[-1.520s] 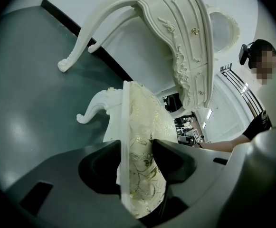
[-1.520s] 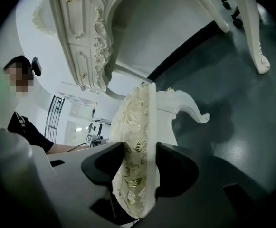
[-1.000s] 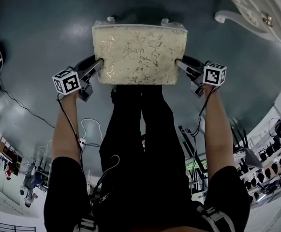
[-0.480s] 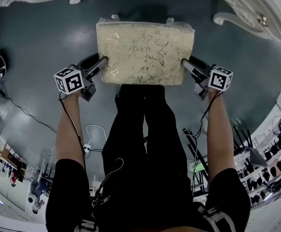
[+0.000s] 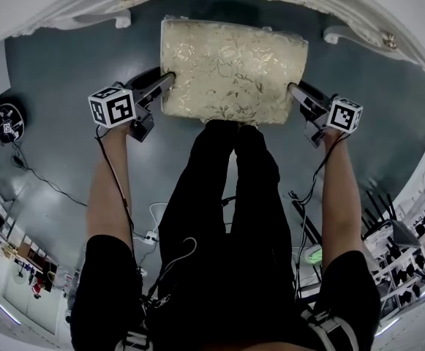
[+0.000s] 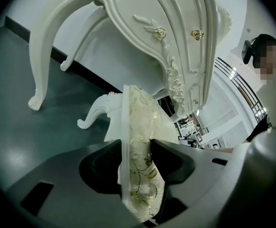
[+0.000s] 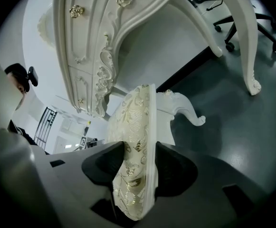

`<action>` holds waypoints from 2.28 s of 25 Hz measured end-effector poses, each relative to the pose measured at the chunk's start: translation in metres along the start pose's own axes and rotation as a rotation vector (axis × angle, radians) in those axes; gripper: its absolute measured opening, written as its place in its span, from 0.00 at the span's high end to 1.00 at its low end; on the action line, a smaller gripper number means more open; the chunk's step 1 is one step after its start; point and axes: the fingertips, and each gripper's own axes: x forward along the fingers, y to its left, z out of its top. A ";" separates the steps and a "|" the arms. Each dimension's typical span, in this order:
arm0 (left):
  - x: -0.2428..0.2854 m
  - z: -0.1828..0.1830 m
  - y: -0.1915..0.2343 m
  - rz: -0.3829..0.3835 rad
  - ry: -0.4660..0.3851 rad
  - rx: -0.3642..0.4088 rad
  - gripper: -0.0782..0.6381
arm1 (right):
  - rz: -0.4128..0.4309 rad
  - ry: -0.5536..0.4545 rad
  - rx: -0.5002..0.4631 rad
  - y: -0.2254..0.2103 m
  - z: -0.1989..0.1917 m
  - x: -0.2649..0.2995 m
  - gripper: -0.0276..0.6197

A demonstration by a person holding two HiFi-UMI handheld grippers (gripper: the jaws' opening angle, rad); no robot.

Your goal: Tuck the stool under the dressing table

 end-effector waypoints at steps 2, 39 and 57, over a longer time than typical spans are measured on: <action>0.005 0.016 0.014 -0.002 0.000 0.008 0.60 | -0.016 -0.029 0.007 -0.003 0.010 0.013 0.61; 0.051 0.177 0.090 -0.049 -0.471 -0.012 0.58 | 0.114 -0.460 -0.052 -0.032 0.189 0.103 0.58; -0.071 0.111 -0.103 0.237 -0.486 0.311 0.87 | -0.359 -0.483 -0.554 0.139 0.124 -0.030 0.93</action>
